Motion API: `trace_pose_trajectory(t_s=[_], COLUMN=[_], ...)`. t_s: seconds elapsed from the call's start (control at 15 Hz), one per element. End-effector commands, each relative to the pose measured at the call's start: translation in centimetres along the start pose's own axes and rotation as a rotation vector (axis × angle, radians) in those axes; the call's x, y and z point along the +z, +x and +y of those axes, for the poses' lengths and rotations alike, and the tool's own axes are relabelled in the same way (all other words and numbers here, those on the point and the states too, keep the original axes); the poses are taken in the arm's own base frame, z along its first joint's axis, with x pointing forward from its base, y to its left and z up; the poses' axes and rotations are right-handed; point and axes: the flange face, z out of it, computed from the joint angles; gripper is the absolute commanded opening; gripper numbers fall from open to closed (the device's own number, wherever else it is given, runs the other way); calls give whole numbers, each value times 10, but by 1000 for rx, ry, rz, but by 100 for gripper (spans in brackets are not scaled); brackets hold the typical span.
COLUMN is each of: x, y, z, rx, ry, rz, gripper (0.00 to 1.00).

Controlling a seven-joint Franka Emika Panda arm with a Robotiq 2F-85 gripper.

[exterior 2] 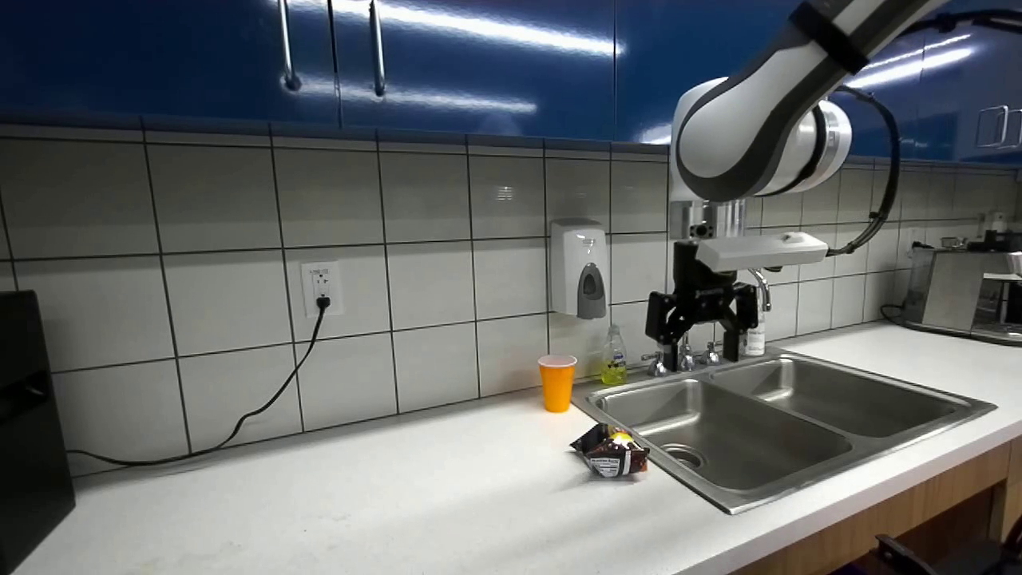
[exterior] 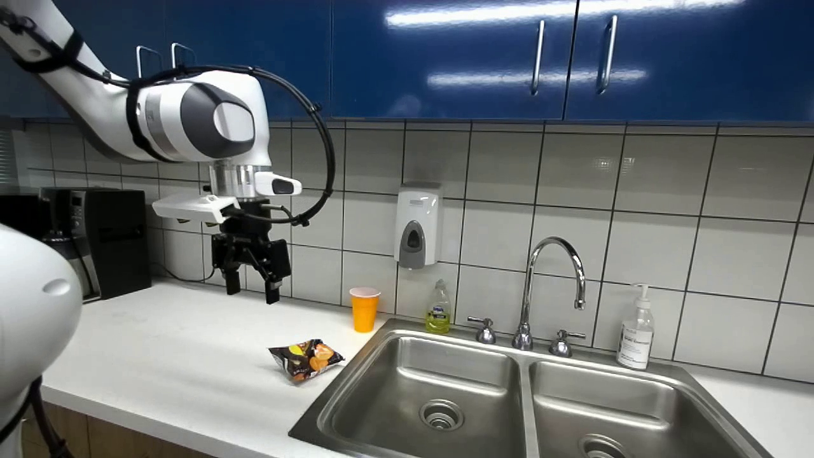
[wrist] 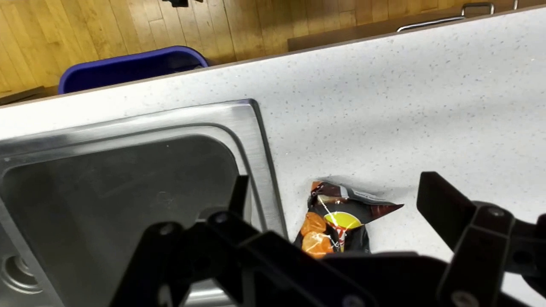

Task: Place the bag of chips in the left sink

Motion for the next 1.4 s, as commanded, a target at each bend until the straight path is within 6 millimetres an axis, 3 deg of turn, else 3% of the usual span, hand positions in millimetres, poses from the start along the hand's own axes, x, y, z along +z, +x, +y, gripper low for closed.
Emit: trace_pose_trajectory(t_s=[0.0, 0.33, 0.67, 1.0, 1.33], x=[27, 71, 111, 128, 147], y=[25, 60, 100, 140, 165], z=[-29, -55, -65, -60, -46], rx=[-28, -62, -65, -27, 29], ry=[30, 18, -13, -40, -71], rz=[-12, -8, -13, -15, -58], gripper=[100, 100, 100, 100, 100])
